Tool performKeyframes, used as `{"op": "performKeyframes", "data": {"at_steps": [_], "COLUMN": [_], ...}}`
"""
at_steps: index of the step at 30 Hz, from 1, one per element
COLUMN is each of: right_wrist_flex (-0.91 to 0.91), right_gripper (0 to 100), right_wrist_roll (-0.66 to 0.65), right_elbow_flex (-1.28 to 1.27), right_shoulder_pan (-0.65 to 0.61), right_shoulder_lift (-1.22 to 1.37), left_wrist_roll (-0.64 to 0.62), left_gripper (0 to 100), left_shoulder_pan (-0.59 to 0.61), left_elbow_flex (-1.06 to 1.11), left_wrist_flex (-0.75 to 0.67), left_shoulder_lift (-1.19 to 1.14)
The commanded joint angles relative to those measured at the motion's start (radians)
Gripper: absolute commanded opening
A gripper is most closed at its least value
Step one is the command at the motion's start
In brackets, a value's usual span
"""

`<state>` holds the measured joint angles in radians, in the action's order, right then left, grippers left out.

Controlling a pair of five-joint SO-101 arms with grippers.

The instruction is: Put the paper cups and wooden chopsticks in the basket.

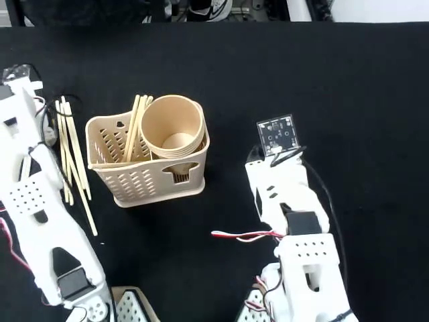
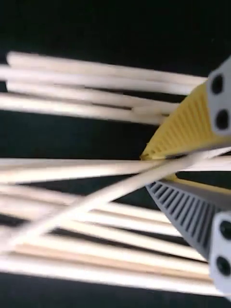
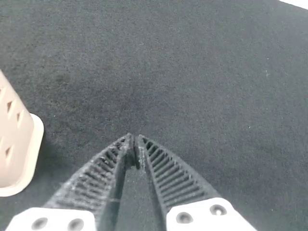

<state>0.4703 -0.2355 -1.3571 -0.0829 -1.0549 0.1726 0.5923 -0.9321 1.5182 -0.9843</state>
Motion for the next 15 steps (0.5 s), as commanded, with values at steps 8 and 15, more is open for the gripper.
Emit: {"op": "performKeyframes", "data": {"at_steps": [8,15], "right_wrist_flex": [-0.021,-0.023], "right_gripper": [1.3,1.4], "right_wrist_roll": [-0.011,-0.011], "right_elbow_flex": [0.012,0.013], "right_shoulder_pan": [0.023,0.029], "right_shoulder_lift": [-0.008,-0.008], "left_wrist_roll": [-0.005,-0.135], "left_gripper": [3,3], "left_shoulder_pan": [-0.022,-0.028], "left_elbow_flex": [-0.300,-0.012], "left_wrist_flex": [0.244,0.245], "left_shoulder_lift": [0.032,0.265]}}
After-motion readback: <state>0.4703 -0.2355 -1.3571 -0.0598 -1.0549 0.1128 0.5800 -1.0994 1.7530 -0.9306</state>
